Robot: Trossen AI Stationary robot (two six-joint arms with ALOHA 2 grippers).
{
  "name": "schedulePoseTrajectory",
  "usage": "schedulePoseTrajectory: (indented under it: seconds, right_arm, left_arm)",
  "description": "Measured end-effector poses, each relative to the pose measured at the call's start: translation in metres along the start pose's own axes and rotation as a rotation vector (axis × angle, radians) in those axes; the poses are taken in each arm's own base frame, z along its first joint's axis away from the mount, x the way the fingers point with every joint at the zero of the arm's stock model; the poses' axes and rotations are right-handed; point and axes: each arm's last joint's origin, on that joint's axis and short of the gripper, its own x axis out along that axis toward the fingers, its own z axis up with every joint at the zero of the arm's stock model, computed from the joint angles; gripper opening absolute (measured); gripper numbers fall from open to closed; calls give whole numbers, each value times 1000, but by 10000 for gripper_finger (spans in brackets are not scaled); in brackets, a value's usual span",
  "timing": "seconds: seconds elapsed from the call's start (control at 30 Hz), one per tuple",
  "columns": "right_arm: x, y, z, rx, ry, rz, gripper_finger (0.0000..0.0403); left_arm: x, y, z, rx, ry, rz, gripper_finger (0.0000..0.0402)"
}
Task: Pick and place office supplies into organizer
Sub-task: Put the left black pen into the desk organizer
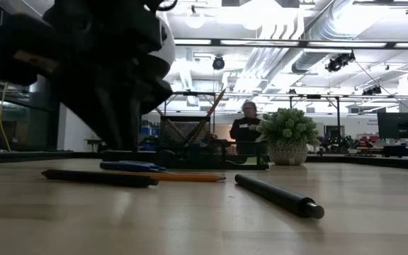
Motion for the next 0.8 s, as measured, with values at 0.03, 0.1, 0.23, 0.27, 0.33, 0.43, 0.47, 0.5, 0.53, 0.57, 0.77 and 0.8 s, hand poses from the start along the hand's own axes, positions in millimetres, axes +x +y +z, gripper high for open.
schedulePoseTrajectory:
  seconds: [0.03, 0.1, 0.23, 0.27, 0.33, 0.43, 0.47, 0.5, 0.53, 0.57, 0.77, 0.8]
  right_arm:
    - [0, 0, 0, 0, 0, 0, 82]
    - [0, 0, 0, 2, 1, 0, 82]
    - [0, 0, 0, 4, 1, 0, 82]
    - [0, 0, 0, 4, 1, 0, 82]
    - [0, 0, 0, 4, 1, 0, 82]
    - [0, 0, 0, 2, -3, -1, 82]
    - [0, 0, 0, 0, -6, -1, 82]
    - [0, 0, 0, 0, -9, -2, 82]
    - [0, 0, 0, -1, -11, -3, 82]
    - [0, 0, 0, -1, -11, -3, 82]
    - [0, 0, 0, -1, -12, -3, 82]
    - [0, 0, 0, -1, -12, -3, 82]
  left_arm:
    - [3, 0, -2, -1, 12, -2, 84]
    - [7, 0, -6, -6, 51, -9, 84]
    - [16, 0, -9, -13, 79, -26, 85]
    - [18, 0, -9, -17, 77, -30, 84]
    - [22, 0, -11, -30, 80, -39, 83]
    - [25, -4, -9, -28, 66, -62, 83]
    - [24, -5, -8, -24, 63, -63, 83]
    - [25, -8, -7, -13, 58, -66, 83]
    - [26, -11, -7, -3, 59, -60, 83]
    - [27, -14, -7, 5, 57, -67, 83]
    - [36, -31, -7, 56, 83, -9, 68]
    - [37, -33, -6, 58, 86, 1, 60]
